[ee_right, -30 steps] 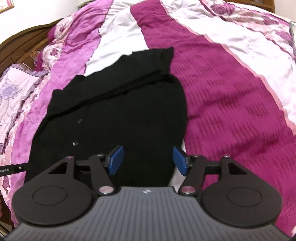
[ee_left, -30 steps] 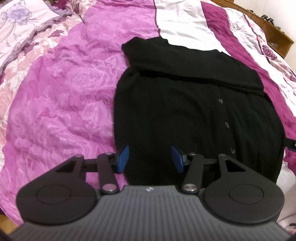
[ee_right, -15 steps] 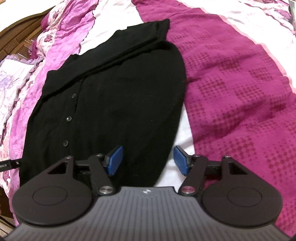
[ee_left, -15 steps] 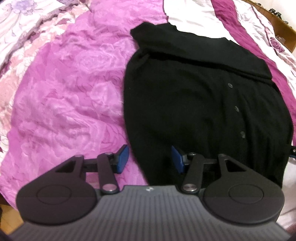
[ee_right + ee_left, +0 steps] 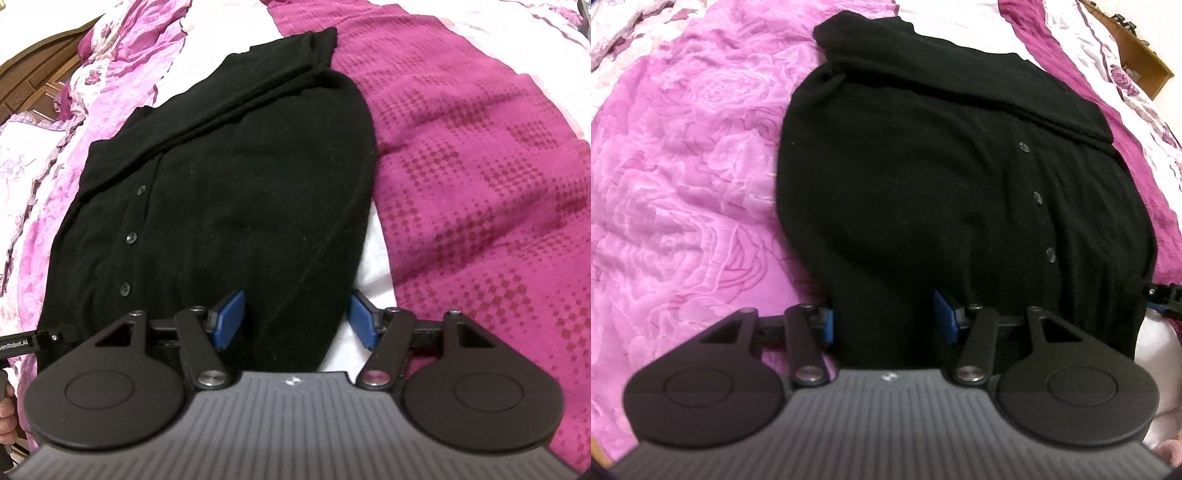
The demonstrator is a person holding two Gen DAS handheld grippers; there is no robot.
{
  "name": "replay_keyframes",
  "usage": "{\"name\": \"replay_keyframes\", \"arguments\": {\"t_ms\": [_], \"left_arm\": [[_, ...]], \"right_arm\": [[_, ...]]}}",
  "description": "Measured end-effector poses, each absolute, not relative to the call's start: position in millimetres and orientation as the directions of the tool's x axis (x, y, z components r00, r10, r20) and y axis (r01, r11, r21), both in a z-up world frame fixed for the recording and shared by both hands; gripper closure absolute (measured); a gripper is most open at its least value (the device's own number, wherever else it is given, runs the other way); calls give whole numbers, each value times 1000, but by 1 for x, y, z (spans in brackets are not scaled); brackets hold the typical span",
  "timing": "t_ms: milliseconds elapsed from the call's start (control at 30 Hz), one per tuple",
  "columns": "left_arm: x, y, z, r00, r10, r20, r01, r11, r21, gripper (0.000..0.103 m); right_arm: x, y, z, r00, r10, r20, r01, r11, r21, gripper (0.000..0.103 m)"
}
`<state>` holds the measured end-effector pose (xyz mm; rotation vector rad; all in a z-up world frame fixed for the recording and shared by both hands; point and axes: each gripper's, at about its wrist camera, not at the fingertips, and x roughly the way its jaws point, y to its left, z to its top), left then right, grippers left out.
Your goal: Fold small clothes
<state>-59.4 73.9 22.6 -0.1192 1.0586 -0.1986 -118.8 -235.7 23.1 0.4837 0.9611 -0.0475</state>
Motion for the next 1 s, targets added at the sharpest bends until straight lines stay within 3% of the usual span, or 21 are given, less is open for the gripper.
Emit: {"name": "replay_keyframes", "arguments": {"t_ms": [167,200,267,333,433,733,1000], "left_arm": [[-60,73,19,485,-247,-839,117,969,-217,51],[-61,73,19,489,-249,-836,118,968,-219,51],[-62,72,19,495,-261,-829,125,965,-229,63],[-61,74,18,490,-281,-825,121,959,-255,83],[-62,77,20,501,-300,-812,116,953,-280,90],[-69,80,53,584,-360,-727,165,930,-328,93],[-55,76,87,670,-371,-643,214,926,-311,93]], "right_arm": [[-121,-237,21,592,185,-785,241,888,391,38],[-122,-238,21,593,182,-784,243,888,391,44],[-123,-239,21,593,166,-788,257,888,381,60],[-125,-243,21,597,178,-782,265,876,403,75],[-127,-249,21,613,211,-761,265,853,450,88],[-134,-258,33,698,287,-657,232,777,586,95],[-127,-266,63,782,314,-538,146,747,648,96]]}}
